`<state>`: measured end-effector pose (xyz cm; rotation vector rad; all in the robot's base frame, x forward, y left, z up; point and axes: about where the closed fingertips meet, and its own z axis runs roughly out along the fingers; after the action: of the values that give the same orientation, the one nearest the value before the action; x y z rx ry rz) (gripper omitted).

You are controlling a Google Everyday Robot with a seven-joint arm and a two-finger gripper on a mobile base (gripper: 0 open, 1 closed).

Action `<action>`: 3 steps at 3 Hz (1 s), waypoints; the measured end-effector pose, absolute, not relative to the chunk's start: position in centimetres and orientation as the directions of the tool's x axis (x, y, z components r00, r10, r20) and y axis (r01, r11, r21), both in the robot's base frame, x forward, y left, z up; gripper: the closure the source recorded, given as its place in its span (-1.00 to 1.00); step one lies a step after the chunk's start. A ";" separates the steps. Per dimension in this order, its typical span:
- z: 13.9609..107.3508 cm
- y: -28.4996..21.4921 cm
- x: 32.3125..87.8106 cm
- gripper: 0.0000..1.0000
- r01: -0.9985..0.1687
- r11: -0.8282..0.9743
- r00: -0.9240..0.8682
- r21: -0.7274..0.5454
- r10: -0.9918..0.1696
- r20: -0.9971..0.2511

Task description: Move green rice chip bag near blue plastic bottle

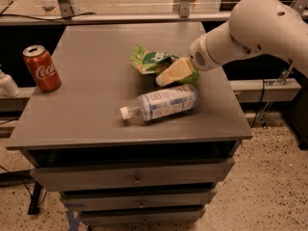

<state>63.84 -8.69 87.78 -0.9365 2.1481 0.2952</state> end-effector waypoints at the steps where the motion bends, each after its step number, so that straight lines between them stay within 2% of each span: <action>1: 89.6 -11.1 63.2 -1.00 -0.659 0.748 -0.432 -0.077 -0.460 -0.775; 3: 95.3 -20.1 59.7 -1.00 -0.496 0.864 -0.286 -0.090 -0.260 -0.922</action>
Offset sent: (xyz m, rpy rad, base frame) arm -0.0599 -0.1722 0.0946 0.2787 -0.3558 -0.3158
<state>59.69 -20.14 95.30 -0.5632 1.8819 0.2550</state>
